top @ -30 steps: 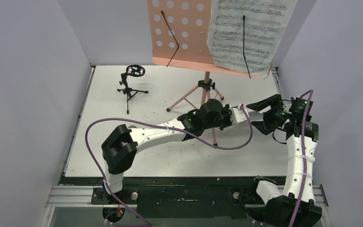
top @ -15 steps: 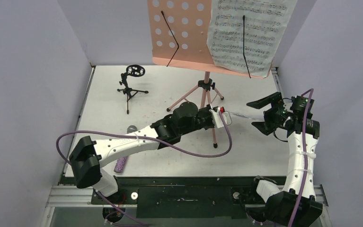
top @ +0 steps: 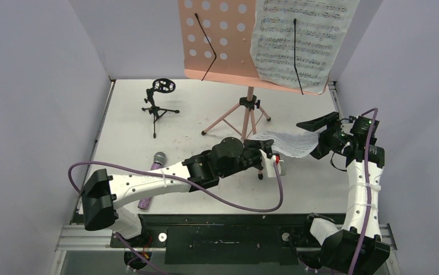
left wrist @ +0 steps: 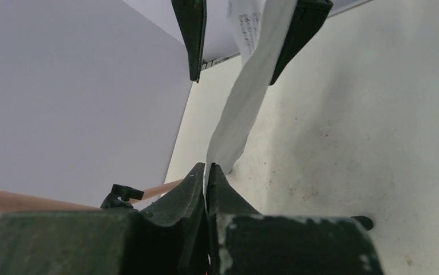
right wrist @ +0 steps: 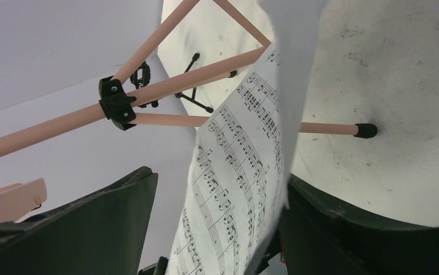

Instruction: Set up the instrument practice props

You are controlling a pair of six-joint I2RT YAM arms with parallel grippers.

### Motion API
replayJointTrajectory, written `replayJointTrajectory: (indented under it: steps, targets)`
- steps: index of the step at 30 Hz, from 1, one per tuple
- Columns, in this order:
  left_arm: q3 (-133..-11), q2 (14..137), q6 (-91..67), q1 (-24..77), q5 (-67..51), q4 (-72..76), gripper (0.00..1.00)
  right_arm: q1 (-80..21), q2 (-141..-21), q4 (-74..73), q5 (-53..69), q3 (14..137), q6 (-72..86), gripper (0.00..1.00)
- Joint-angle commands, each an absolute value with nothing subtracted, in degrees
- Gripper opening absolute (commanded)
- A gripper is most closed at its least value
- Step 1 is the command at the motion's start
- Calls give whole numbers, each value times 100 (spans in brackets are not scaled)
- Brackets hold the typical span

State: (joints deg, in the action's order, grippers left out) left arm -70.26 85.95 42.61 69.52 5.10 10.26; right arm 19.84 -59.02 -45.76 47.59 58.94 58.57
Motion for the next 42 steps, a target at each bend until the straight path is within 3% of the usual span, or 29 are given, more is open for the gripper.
replayJointTrajectory:
  steps: [1, 4, 8, 11, 12, 14, 17, 20, 22, 33, 42]
  targets:
    - [-7168, 8678, 4814, 7073, 1021, 1055, 0, 2008, -5751, -4108, 5021, 5960, 6146, 69]
    - [-7157, 8685, 4880, 7093, 1138, 1063, 0, 2013, -5756, -4096, 5047, 6005, 6116, 52]
    - [-7115, 8667, 4933, 7112, 1305, 1100, 0, 2010, -5748, -4088, 4971, 5994, 6070, 20]
    - [-7098, 8653, 4941, 7128, 1474, 1134, 2, 2013, -5764, -4179, 4854, 6055, 5937, 9]
    - [-7082, 8645, 4940, 7135, 1520, 1148, 8, 2013, -5773, -4203, 4820, 6086, 5884, 8]
    - [-7044, 8601, 4904, 7137, 1585, 1151, 40, 2013, -5783, -4237, 4698, 6146, 5771, 5]
    - [-6905, 8460, 4629, 7137, 1746, 1283, 71, 2004, -5750, -3971, 4624, 6313, 5324, 5]
    - [-6723, 8299, 4189, 7124, 1964, 1463, 93, 1987, -5741, -4049, 4376, 6571, 4701, 5]
    - [-6604, 8172, 3782, 7103, 1990, 1461, 100, 1986, -5693, -4163, 4127, 6606, 4358, 5]
    - [-5541, 7164, 1978, 6874, 497, 1708, 97, 1965, -4912, -3893, 2716, 6535, 3252, 5]
    - [-5225, 7040, 701, 6224, 524, 2311, 97, 1741, -4272, -3490, 3432, 6363, 1724, 5]
